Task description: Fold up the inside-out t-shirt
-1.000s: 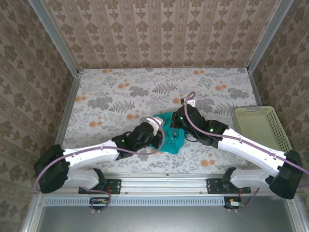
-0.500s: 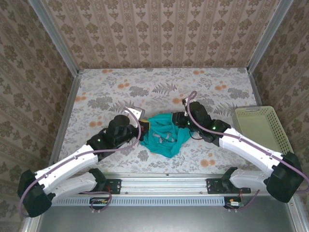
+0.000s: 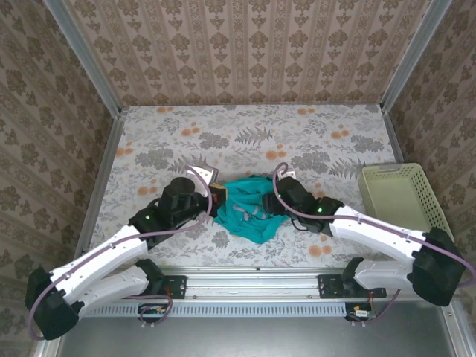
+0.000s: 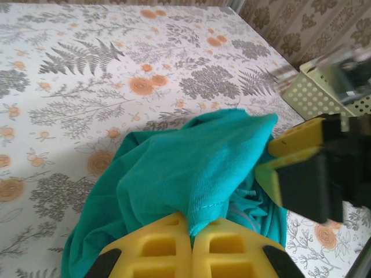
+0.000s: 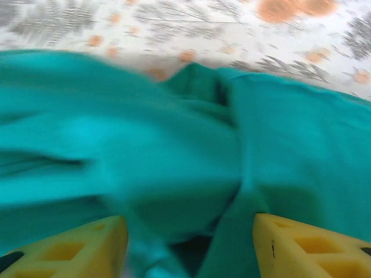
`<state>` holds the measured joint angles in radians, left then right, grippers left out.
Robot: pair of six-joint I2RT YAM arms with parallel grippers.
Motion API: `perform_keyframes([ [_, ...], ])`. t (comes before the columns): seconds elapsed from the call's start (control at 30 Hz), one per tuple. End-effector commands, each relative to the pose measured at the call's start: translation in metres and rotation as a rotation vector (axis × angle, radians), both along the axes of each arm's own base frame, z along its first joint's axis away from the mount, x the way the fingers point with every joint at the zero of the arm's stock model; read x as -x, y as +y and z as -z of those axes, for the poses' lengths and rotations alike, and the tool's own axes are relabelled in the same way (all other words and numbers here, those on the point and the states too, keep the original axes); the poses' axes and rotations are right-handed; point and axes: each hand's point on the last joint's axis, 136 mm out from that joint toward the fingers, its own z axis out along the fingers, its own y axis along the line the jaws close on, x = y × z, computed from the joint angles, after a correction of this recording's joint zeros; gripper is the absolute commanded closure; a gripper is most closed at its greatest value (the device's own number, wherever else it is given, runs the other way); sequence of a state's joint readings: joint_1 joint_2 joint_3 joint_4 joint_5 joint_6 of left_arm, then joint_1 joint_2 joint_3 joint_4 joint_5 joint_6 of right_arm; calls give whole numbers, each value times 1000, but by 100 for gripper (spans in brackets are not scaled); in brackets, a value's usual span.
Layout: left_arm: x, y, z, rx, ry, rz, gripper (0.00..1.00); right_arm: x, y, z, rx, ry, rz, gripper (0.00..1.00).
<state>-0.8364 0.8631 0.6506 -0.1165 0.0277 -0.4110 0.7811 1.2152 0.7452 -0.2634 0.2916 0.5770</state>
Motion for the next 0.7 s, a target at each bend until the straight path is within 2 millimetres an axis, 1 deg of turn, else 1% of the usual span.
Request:
perform_keyframes([
  [0.0, -3, 17, -33, 29, -56, -51, 100, -14, -41, 28, 47, 51, 170, 45],
  [0.03, -4, 24, -41, 35, -72, -66, 100, -17, -47, 34, 49, 64, 182, 54],
  [0.1, -5, 37, -54, 46, -99, -99, 100, -21, -59, 39, 55, 78, 209, 77],
  [0.13, -5, 44, -59, 55, -109, -117, 100, -21, -66, 41, 60, 82, 228, 86],
  [0.17, -5, 50, -64, 62, -121, -131, 100, -21, -72, 42, 61, 86, 242, 92],
  [0.23, -6, 60, -67, 79, -130, -158, 100, -20, -81, 43, 33, 89, 258, 98],
  [0.3, -8, 67, -64, 87, -120, -180, 100, -18, -90, 44, 24, 94, 285, 100],
  [0.33, -10, 68, -59, 92, -105, -184, 100, -16, -90, 45, 13, 96, 279, 100],
  [0.37, -10, 67, -54, 95, -87, -177, 100, -16, -85, 42, -7, 88, 252, 100],
  [0.4, -11, 64, -48, 98, -64, -160, 100, -14, -75, 39, -46, 76, 202, 100],
  [0.43, -11, 60, -42, 100, -44, -145, 100, -13, -61, 32, -97, 54, 140, 96],
  [0.47, -11, 57, -37, 100, -27, -131, 100, -12, -49, 22, -129, 23, 90, 89],
  [0.57, -10, 51, -25, 100, 7, -105, 100, -1, -8, -11, -112, -89, -81, 59],
  [0.63, -10, 49, -22, 101, 14, -100, 100, 7, 23, -26, -109, -134, -206, 39],
  [0.67, -10, 49, -21, 101, 16, -97, 100, 11, 38, -29, -135, -131, -273, 35],
])
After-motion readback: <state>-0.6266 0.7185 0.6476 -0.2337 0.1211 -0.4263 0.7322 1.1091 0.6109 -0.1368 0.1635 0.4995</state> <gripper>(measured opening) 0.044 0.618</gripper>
